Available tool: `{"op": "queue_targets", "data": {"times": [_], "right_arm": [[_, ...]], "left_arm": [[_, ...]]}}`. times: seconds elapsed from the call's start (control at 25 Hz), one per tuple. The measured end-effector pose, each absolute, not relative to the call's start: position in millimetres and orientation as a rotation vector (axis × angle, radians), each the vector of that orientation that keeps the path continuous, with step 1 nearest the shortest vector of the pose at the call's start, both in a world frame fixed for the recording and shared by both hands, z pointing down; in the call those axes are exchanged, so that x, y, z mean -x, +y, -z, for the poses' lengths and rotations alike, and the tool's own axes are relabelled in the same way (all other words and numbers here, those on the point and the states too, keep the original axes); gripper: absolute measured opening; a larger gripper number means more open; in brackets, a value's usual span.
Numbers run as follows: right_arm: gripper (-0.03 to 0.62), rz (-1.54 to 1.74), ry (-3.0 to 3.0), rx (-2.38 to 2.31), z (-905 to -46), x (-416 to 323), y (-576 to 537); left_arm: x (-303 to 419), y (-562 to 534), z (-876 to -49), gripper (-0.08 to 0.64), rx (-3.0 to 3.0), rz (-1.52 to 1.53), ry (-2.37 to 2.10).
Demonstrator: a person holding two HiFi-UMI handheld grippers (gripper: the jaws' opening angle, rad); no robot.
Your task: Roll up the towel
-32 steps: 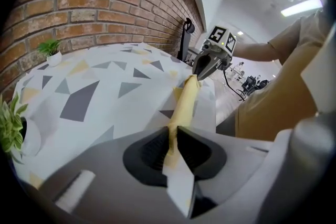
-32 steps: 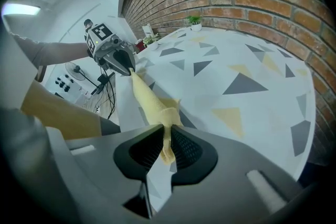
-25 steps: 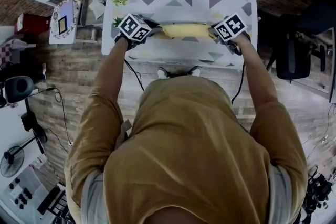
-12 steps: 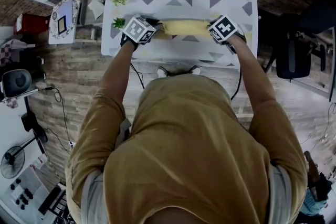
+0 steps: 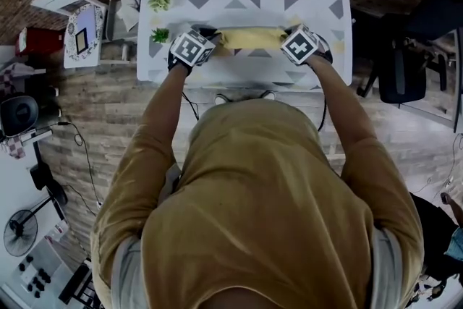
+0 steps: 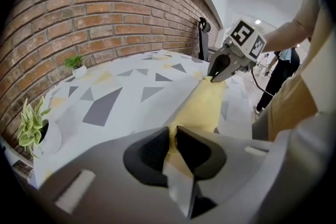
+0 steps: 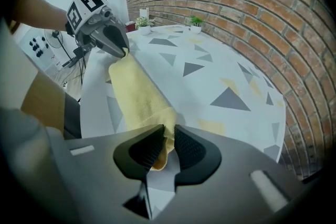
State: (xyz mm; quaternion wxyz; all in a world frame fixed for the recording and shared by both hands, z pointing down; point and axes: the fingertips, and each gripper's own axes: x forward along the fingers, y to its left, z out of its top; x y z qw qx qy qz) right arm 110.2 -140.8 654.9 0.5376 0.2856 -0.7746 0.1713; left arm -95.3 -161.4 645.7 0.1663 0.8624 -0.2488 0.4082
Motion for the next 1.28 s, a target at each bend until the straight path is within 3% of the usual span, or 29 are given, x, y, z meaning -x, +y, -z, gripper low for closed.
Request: {"op": "queue_targets", "data": {"times": [0.84, 1.04, 1.2, 1.28], "right_arm": [[0.048, -0.412, -1.837, -0.829, -658, -111, -138], [0.053, -0.601, -1.887, -1.011, -642, -121, -148], [0.14, -0.986, -1.978, -1.144, -640, -132, -146], [0.165, -1.044, -1.995, -1.18, -635, -142, -146]], "left_arm": [[95, -165, -651, 0.11, -2.467, -1.13, -0.829], [99, -169, -653, 0.111, -2.446, -1.099, -0.856], [100, -170, -653, 0.112, -2.443, -1.045, -0.881], [105, -172, -652, 0.146, -2.448, -1.008, -0.913]]}}
